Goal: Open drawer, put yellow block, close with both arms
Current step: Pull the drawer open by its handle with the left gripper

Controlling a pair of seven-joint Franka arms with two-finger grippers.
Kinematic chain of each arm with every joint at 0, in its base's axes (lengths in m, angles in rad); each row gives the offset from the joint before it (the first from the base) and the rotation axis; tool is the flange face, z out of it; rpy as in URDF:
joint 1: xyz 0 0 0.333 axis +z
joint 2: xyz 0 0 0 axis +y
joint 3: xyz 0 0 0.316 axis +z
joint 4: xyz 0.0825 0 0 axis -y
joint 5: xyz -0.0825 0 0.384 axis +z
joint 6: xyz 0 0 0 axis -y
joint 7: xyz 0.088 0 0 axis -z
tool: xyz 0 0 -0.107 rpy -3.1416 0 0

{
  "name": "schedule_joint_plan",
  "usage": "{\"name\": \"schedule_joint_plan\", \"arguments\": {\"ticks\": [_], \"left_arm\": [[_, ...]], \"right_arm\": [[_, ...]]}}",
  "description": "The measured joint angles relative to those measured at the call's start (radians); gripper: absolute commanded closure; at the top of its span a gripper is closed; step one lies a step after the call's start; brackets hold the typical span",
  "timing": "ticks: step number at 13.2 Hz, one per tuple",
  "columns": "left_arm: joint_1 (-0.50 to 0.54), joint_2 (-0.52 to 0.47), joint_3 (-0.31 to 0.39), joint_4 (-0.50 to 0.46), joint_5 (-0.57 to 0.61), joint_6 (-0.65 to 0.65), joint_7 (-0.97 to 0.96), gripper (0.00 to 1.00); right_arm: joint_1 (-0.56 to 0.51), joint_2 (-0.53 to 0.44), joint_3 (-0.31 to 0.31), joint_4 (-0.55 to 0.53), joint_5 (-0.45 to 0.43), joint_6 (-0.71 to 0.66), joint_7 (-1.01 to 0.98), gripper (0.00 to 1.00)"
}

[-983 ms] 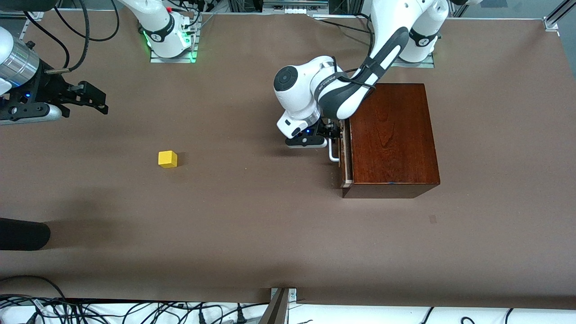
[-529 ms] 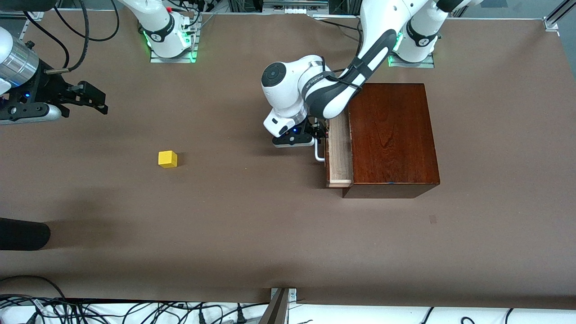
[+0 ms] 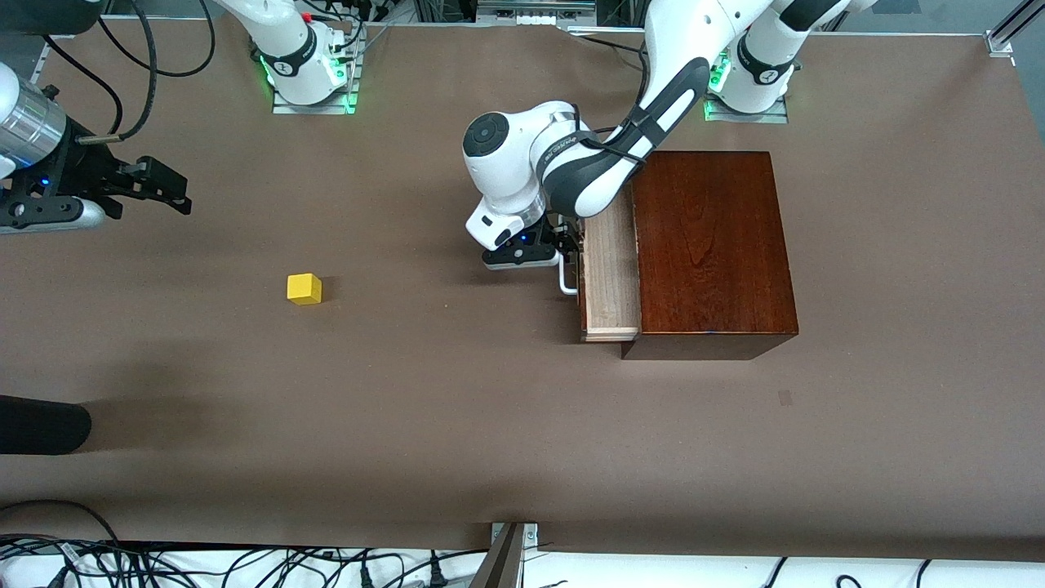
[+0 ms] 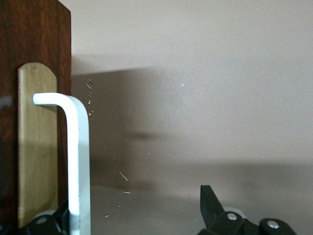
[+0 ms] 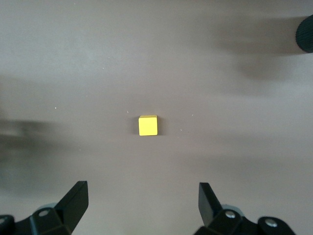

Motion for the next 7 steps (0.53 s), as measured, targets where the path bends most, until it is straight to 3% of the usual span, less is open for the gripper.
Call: {"name": "schedule_joint_plan", "arguments": {"ticks": [3, 7], "left_arm": [[0.001, 0.002, -0.001, 0.024, 0.0, -0.024, 0.022, 0.0], [0.0, 0.0, -0.008, 0.137, 0.0, -0.186, 0.116, 0.0]], "right_arm": [[0.0, 0.011, 0.0, 0.0, 0.0, 0.004, 0.001, 0.0], [-0.001, 0.053, -0.001, 0.0, 0.0, 0.004, 0.001, 0.0]]}}
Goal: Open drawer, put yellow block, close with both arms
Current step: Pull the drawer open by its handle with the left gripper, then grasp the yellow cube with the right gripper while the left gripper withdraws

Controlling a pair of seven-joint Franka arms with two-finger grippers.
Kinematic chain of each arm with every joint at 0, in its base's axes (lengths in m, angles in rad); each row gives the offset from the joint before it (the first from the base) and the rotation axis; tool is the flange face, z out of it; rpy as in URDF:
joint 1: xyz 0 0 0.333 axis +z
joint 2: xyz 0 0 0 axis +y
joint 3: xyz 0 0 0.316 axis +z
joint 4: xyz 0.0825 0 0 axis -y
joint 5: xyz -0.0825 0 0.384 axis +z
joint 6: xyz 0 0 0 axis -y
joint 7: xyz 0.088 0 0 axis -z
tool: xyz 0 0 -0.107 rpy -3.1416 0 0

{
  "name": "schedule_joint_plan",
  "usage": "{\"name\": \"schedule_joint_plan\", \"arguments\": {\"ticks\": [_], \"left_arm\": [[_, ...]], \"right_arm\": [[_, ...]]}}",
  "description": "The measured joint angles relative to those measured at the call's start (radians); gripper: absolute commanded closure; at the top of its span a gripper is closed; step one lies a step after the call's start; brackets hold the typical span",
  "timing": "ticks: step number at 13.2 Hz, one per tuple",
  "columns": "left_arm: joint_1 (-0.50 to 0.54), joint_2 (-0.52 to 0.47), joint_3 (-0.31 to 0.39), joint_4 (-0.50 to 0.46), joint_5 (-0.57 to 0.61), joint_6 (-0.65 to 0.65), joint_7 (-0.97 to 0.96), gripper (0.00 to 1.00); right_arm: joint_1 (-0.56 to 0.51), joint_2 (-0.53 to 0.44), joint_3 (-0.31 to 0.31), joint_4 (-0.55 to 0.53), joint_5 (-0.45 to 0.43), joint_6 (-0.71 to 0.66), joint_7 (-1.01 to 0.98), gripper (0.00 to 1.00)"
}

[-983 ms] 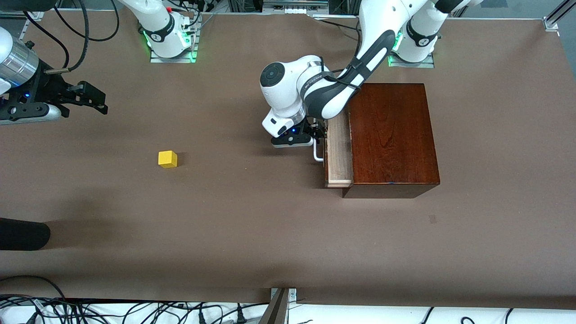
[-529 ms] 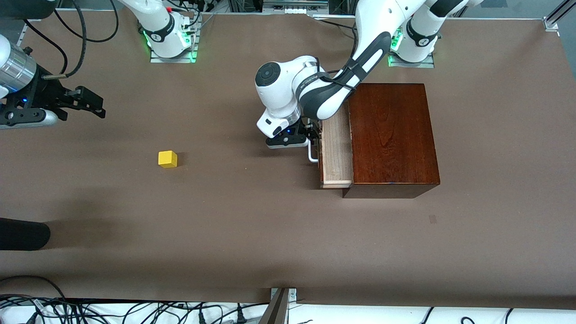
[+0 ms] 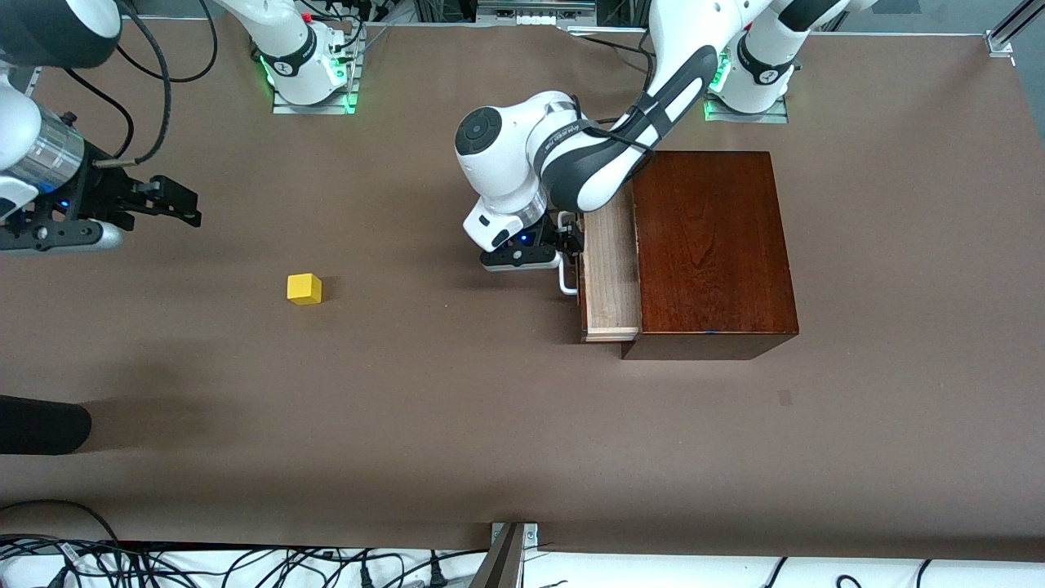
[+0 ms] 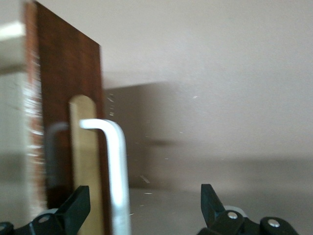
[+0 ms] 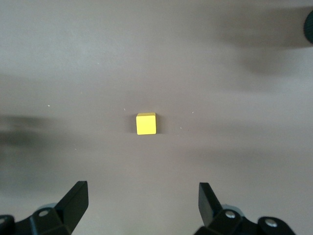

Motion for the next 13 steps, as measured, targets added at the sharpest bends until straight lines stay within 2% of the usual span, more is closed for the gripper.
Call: {"name": "schedule_joint_plan", "arguments": {"ticks": [3, 7, 9, 11, 13], "left_arm": [[0.018, -0.033, 0.001, 0.072, -0.015, -0.099, 0.112, 0.0], [0.173, -0.155, 0.005, 0.086, -0.133, -0.193, 0.293, 0.0], [0.234, -0.2, 0.005, 0.086, -0.146, -0.238, 0.399, 0.0], [0.29, -0.243, 0.006, 0.085, -0.172, -0.282, 0.52, 0.0], [0.362, -0.286, 0.007, 0.082, -0.213, -0.32, 0.605, 0.0]], "right_arm": [[0.0, 0.048, 0.0, 0.001, 0.0, 0.001, -0.006, 0.0], [0.0, 0.109, 0.003, 0.001, 0.0, 0.0, -0.022, 0.0], [0.001, 0.12, 0.006, -0.005, 0.0, 0.0, -0.022, 0.0], [0.001, 0.123, 0.008, -0.045, 0.001, 0.034, -0.022, 0.0], [0.001, 0.127, 0.009, -0.125, 0.001, 0.13, -0.022, 0.0]]}}
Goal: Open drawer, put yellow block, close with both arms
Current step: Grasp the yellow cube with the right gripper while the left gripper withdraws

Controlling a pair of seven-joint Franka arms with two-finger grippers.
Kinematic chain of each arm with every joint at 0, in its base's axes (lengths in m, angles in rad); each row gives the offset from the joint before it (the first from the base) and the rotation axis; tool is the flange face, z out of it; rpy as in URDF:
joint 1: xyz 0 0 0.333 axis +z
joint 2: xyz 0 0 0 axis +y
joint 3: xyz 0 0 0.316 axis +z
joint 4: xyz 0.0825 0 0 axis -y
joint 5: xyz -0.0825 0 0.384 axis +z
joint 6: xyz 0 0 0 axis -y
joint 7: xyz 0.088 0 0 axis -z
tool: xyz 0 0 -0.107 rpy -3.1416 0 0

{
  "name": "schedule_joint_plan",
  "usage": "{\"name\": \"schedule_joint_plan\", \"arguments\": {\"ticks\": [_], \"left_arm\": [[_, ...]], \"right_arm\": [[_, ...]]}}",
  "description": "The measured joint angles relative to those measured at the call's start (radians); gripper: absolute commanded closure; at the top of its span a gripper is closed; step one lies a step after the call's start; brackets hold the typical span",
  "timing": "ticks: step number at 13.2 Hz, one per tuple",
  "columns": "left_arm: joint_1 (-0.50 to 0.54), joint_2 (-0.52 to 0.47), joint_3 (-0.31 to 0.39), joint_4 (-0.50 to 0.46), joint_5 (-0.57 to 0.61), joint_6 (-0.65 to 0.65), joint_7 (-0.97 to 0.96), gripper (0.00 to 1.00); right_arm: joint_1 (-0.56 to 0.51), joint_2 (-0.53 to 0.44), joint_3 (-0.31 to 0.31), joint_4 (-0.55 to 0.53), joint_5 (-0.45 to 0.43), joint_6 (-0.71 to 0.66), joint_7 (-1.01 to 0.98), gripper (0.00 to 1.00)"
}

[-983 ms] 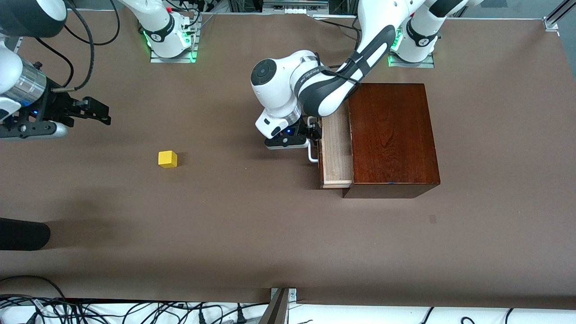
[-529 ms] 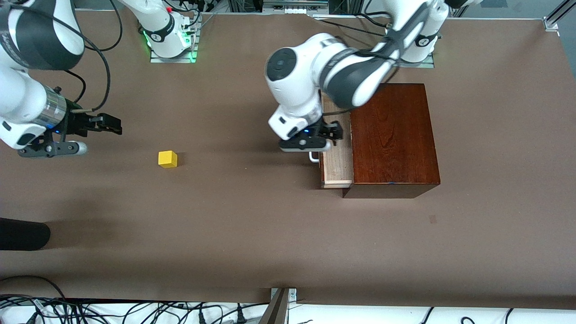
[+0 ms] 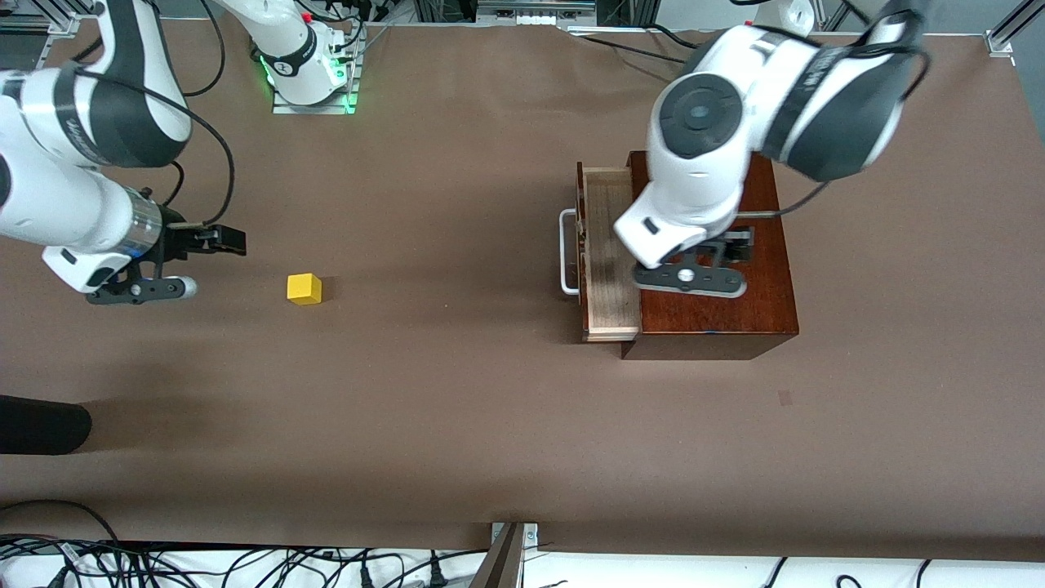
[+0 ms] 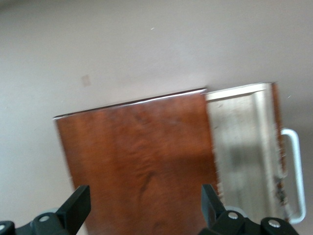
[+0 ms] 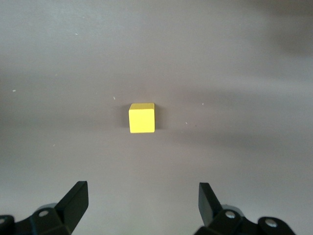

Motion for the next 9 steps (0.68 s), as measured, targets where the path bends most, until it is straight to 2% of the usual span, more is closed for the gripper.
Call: {"name": "schedule_joint_plan", "arguments": {"ticks": [4, 7, 9], "left_arm": [[0.181, -0.118, 0.0, -0.084, -0.129, -0.022, 0.119, 0.0], [0.204, -0.251, -0.002, -0.223, -0.139, -0.006, 0.128, 0.0], [0.239, -0.33, -0.002, -0.302, -0.148, 0.006, 0.204, 0.0]], "right_arm": [[0.0, 0.011, 0.007, -0.18, 0.0, 0.253, 0.0, 0.0], [0.003, 0.037, 0.027, -0.321, 0.001, 0.468, 0.0, 0.0], [0.004, 0.073, 0.04, -0.356, 0.001, 0.554, 0.0, 0.0]]}}
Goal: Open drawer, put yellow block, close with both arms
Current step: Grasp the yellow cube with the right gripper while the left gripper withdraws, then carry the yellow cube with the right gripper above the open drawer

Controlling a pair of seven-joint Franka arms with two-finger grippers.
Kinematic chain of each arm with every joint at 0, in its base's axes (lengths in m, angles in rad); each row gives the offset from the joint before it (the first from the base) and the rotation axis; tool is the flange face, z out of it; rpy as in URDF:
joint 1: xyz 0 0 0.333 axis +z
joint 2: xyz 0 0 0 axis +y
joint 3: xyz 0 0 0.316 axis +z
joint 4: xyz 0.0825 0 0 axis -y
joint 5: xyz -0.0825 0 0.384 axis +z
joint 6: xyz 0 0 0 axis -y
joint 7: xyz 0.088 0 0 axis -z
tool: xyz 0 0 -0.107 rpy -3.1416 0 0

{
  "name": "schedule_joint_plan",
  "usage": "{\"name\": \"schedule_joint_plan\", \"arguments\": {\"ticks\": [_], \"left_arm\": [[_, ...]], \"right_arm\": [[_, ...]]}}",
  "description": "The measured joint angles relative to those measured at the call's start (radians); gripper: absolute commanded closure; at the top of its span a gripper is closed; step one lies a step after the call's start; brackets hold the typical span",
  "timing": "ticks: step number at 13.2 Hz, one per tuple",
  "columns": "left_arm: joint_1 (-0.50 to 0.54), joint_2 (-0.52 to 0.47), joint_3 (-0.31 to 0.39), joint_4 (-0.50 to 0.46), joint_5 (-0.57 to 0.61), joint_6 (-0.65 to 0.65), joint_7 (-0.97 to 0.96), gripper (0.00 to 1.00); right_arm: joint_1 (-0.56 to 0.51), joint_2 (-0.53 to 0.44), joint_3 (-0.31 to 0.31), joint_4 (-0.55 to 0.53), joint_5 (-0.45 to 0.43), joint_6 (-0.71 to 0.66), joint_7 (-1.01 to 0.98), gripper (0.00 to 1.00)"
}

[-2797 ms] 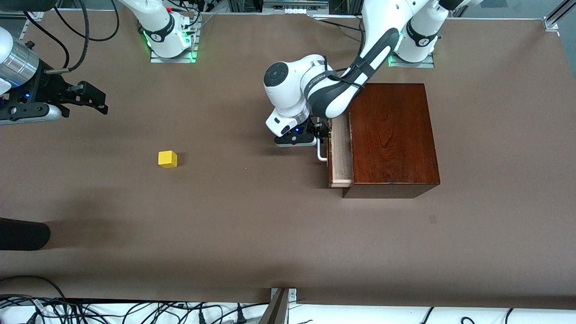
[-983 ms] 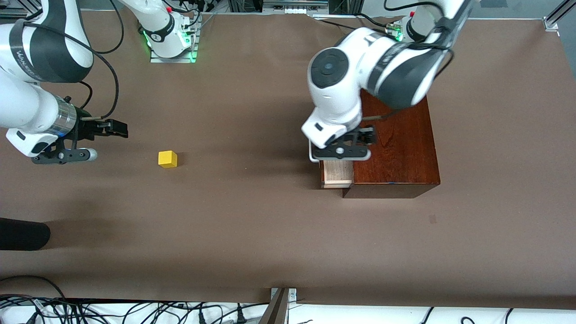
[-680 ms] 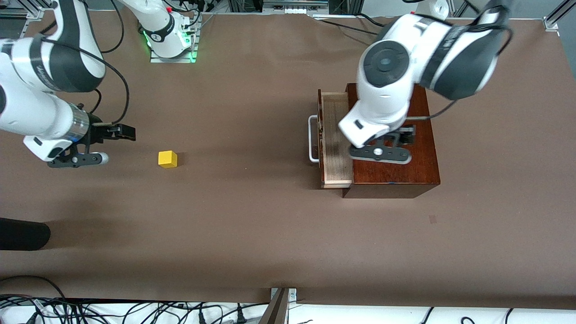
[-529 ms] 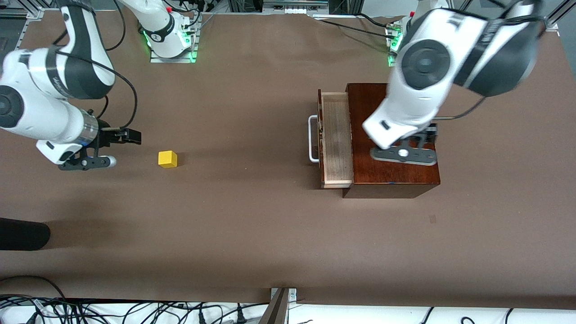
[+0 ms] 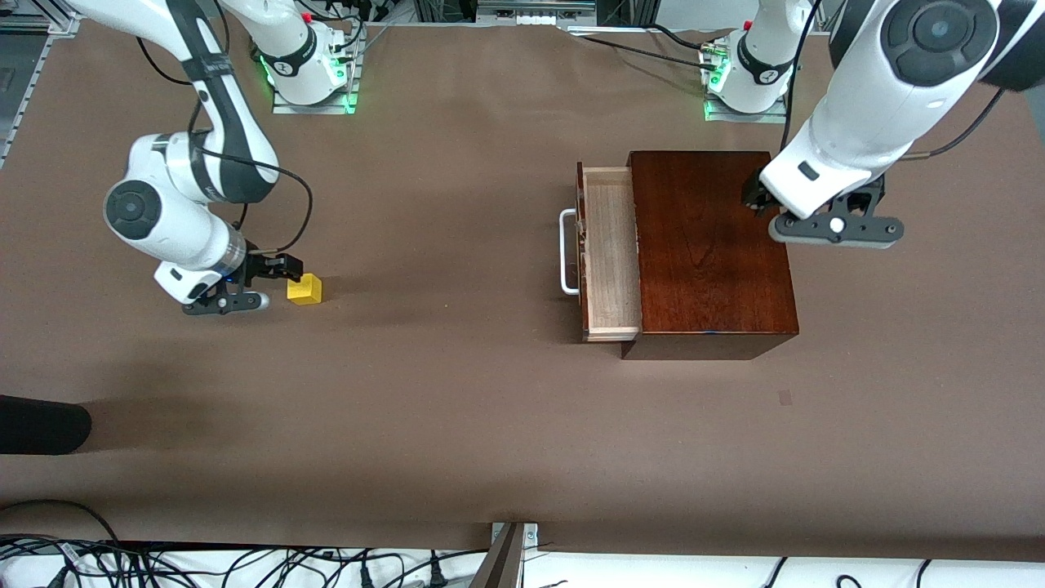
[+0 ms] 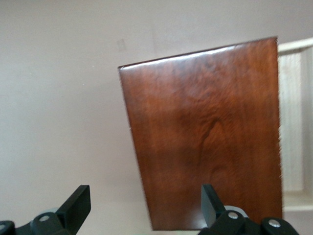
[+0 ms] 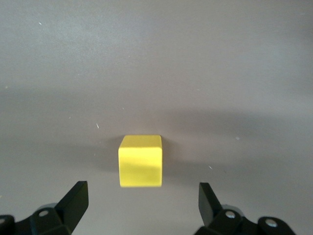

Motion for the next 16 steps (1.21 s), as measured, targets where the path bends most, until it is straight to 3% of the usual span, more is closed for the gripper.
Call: {"name": "schedule_joint_plan", "arguments": {"ticks": [6, 9, 11, 13, 16], "left_arm": [[0.266, -0.037, 0.006, -0.068, -0.134, 0.026, 0.342, 0.0], [0.253, -0.032, 0.029, -0.071, -0.144, 0.026, 0.369, 0.0], [0.113, -0.033, 0.179, -0.072, -0.149, 0.047, 0.359, 0.0], [-0.015, -0.034, 0.319, -0.076, -0.15, 0.12, 0.331, 0.0], [-0.04, -0.076, 0.37, -0.157, -0.153, 0.247, 0.311, 0.0]], "right_arm": [[0.001, 0.111, 0.007, -0.016, 0.037, 0.151, 0.001, 0.0], [0.001, 0.136, 0.007, -0.04, 0.046, 0.201, 0.001, 0.02], [0.001, 0.141, 0.007, -0.05, 0.047, 0.209, 0.001, 0.1], [0.001, 0.141, 0.007, -0.057, 0.047, 0.209, 0.001, 0.33], [0.001, 0.141, 0.007, -0.062, 0.047, 0.21, 0.001, 0.87]]}}
